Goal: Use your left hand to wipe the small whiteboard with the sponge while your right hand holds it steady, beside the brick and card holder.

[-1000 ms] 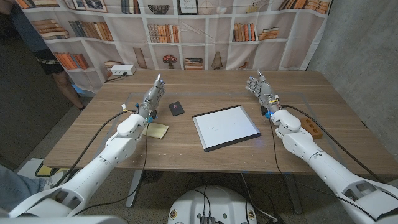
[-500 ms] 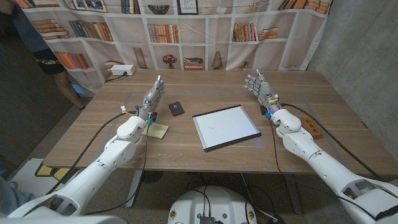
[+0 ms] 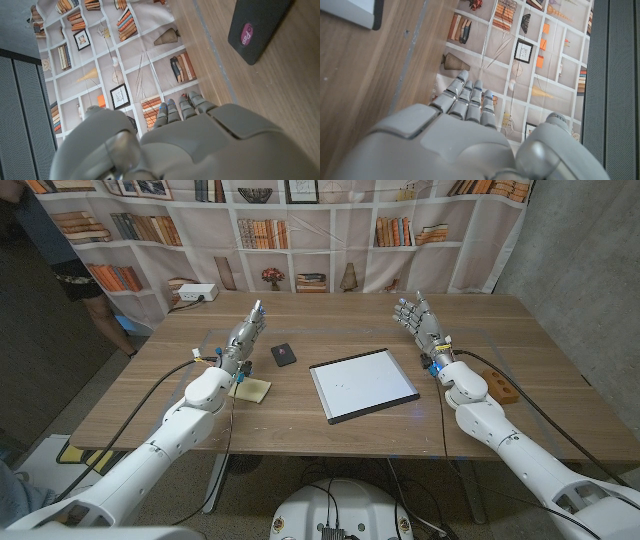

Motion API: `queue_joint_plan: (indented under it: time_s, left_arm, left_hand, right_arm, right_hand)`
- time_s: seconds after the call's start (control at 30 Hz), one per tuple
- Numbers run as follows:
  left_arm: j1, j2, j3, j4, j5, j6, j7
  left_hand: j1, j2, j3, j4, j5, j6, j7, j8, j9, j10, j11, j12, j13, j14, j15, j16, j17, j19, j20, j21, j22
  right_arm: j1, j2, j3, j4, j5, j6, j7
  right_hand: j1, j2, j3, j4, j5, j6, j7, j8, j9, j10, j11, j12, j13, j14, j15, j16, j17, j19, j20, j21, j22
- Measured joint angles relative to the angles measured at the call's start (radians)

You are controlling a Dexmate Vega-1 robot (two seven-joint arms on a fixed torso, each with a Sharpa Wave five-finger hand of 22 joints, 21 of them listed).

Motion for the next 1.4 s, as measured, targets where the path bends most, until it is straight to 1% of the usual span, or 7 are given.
queue_joint_plan:
  time_s: [0.13,0.47,0.77,1.13,1.27,1.3,1.4]
  left_arm:
    - [0.008,0.000,-0.004,-0.005,0.000,-0.012,-0.003]
    - [0.013,0.003,-0.007,-0.009,0.003,-0.033,-0.013]
    - [-0.005,-0.007,-0.004,0.029,0.006,-0.056,-0.041]
    - [-0.013,-0.002,0.000,0.019,0.015,-0.038,-0.030]
    - [-0.013,-0.002,0.000,0.019,0.022,-0.026,-0.012]
    - [-0.012,-0.002,0.002,0.004,0.025,-0.023,-0.005]
    - [-0.010,-0.006,0.005,-0.008,0.034,-0.014,0.013]
  left_hand:
    - [0.000,0.000,0.000,0.000,0.000,0.004,0.004,0.000,0.000,-0.001,0.007,0.000,0.000,0.003,0.003,0.000,0.000,0.000,0.000,0.000,0.000]
    - [0.003,0.003,0.000,0.000,0.000,0.008,0.008,0.000,0.000,0.007,0.014,0.000,0.000,0.009,0.009,0.000,0.000,0.001,0.001,0.000,-0.001]
    - [0.003,0.003,0.000,0.000,0.000,0.018,0.011,0.000,0.000,0.014,0.014,0.000,0.000,0.020,0.009,0.000,0.000,0.013,0.006,0.000,-0.003]
    - [0.012,0.012,0.003,-0.003,-0.005,0.029,0.014,0.000,0.000,0.021,0.010,0.000,0.000,0.033,0.007,0.000,0.000,0.020,0.002,0.000,-0.003]
    - [0.012,0.012,0.003,-0.003,-0.005,0.029,0.014,0.000,0.000,0.026,0.005,0.000,0.000,0.033,0.007,0.000,0.000,0.020,0.002,0.000,-0.003]
    - [0.012,0.012,0.003,-0.003,-0.005,0.029,0.014,0.000,0.000,0.029,0.007,0.000,0.000,0.035,0.009,0.000,0.000,0.020,0.002,0.000,-0.003]
    - [0.012,0.012,0.003,-0.003,-0.005,0.029,0.014,0.000,0.000,0.032,0.010,0.000,0.000,0.042,0.006,0.000,0.000,0.020,0.002,0.000,-0.003]
  right_arm:
    - [-0.025,-0.012,0.004,-0.031,-0.012,0.014,-0.013]
    - [-0.086,-0.044,0.014,-0.109,-0.056,0.037,-0.055]
    - [-0.137,-0.073,0.021,-0.182,-0.114,0.049,-0.104]
    - [-0.168,-0.101,0.024,-0.230,-0.195,0.060,-0.148]
    - [-0.175,-0.114,0.025,-0.240,-0.195,0.060,-0.148]
    - [-0.176,-0.118,0.025,-0.242,-0.233,0.067,-0.160]
    - [-0.179,-0.127,0.026,-0.244,-0.257,0.074,-0.164]
  right_hand:
    - [0.000,0.000,0.000,0.000,0.000,0.000,0.000,0.000,0.000,-0.004,-0.004,0.000,0.000,0.000,0.000,0.000,0.000,0.005,-0.005,0.000,0.000]
    - [0.000,0.000,-0.004,-0.004,0.000,0.003,-0.003,0.000,0.000,0.000,-0.008,0.000,0.000,-0.004,-0.004,0.000,0.000,0.009,-0.002,0.000,0.000]
    - [0.000,0.000,-0.004,-0.004,0.003,0.017,-0.009,0.000,0.000,0.012,-0.020,0.000,0.000,0.007,-0.014,0.000,0.000,0.011,-0.004,-0.008,0.000]
    - [0.000,0.000,-0.009,-0.008,0.007,0.025,-0.014,0.000,0.000,0.016,-0.034,0.000,0.000,0.016,-0.023,0.000,0.000,0.022,-0.004,-0.008,0.000]
    - [0.005,-0.005,-0.009,-0.008,0.007,0.028,-0.018,0.000,0.000,0.016,-0.034,0.000,0.000,0.019,-0.027,0.000,0.000,0.030,0.002,-0.008,0.000]
    - [0.005,-0.005,-0.009,-0.008,0.007,0.028,-0.018,0.000,0.000,0.016,-0.034,0.000,0.000,0.019,-0.027,0.000,0.000,0.031,0.002,-0.008,0.000]
    - [0.005,-0.005,-0.008,-0.008,0.007,0.028,-0.018,0.000,0.000,0.020,-0.038,0.000,0.000,0.019,-0.027,0.000,0.000,0.031,0.002,-0.008,0.000]
